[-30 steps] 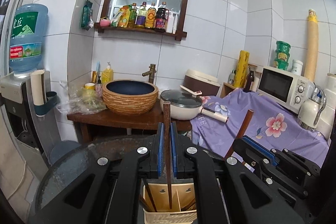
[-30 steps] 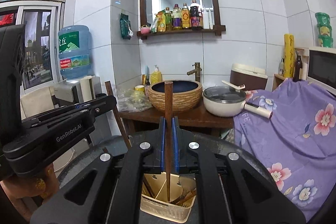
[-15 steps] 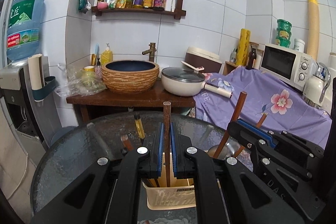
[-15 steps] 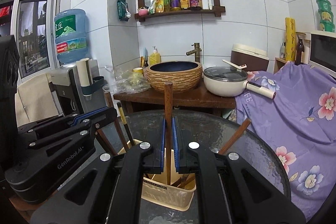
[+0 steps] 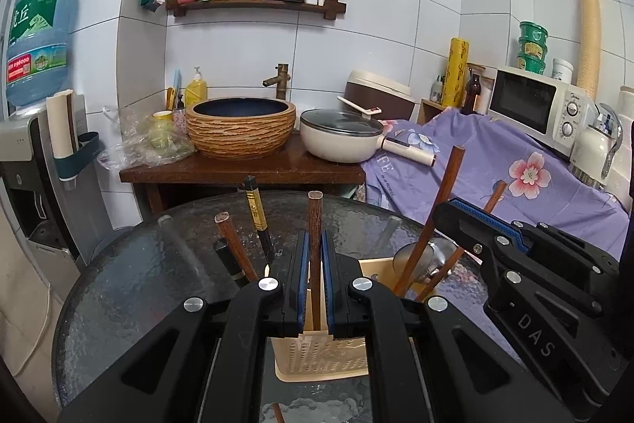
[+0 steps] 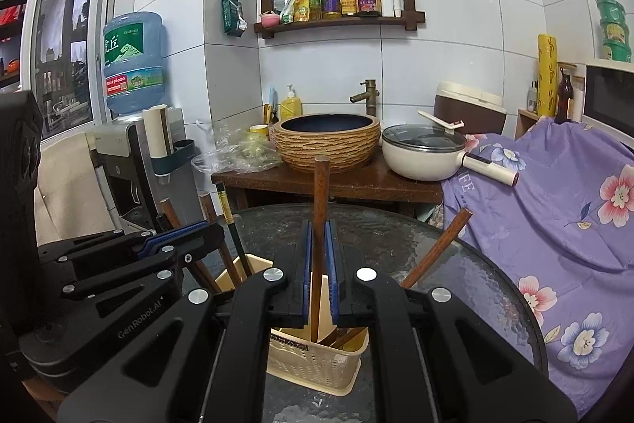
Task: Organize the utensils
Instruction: 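Lower the chopstick into the basket and open the left tool while the right tool releases its chopstick, then move both open tools back over the metal spoon and last chopstick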
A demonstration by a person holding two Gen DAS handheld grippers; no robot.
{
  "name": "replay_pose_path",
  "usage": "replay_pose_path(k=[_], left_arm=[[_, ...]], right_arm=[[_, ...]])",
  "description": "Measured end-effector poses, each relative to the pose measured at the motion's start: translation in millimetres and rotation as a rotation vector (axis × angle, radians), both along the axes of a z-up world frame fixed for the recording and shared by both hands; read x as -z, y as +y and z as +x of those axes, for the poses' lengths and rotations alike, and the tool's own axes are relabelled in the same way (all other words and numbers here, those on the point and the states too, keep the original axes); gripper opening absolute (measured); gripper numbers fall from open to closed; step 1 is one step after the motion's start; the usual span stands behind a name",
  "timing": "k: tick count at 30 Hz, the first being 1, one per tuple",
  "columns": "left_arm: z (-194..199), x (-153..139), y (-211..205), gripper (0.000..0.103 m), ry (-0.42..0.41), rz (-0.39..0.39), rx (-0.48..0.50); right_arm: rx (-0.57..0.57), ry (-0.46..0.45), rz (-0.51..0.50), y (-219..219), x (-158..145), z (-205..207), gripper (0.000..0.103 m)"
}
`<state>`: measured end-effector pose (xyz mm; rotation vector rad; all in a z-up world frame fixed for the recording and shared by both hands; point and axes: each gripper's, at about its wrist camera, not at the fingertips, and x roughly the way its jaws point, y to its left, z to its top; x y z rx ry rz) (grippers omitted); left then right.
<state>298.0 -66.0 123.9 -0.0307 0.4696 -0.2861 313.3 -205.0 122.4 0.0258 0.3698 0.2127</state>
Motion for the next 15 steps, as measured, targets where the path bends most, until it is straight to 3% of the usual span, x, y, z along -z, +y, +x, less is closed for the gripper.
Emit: replay_pose_path(k=[2, 5, 7, 11, 15], left_arm=[[-6, -3, 1, 0.009, -0.013, 0.001, 0.011], [-24, -9, 7, 0.025, -0.051, -0.001, 0.017], [-36, -12, 11, 0.035, -0.073, -0.009, 0.019], [-63, -16, 27, 0.05, -0.111, -0.019, 0.007], [-83, -7, 44, 0.057, -0.085, -0.031, 0.0]], right_arm=[[-0.006, -0.014, -0.012, 1, -2, -5, 0.008], [-0.017, -0.044, -0.026, 2, -6, -16, 0.018], [-0.025, -0.065, -0.016, 1, -10, -25, 0.041], [-0.032, -0.086, -0.007, 0, -14, -47, 0.041], [-0.061, -0.063, 0.002, 5, -9, -68, 0.042]])
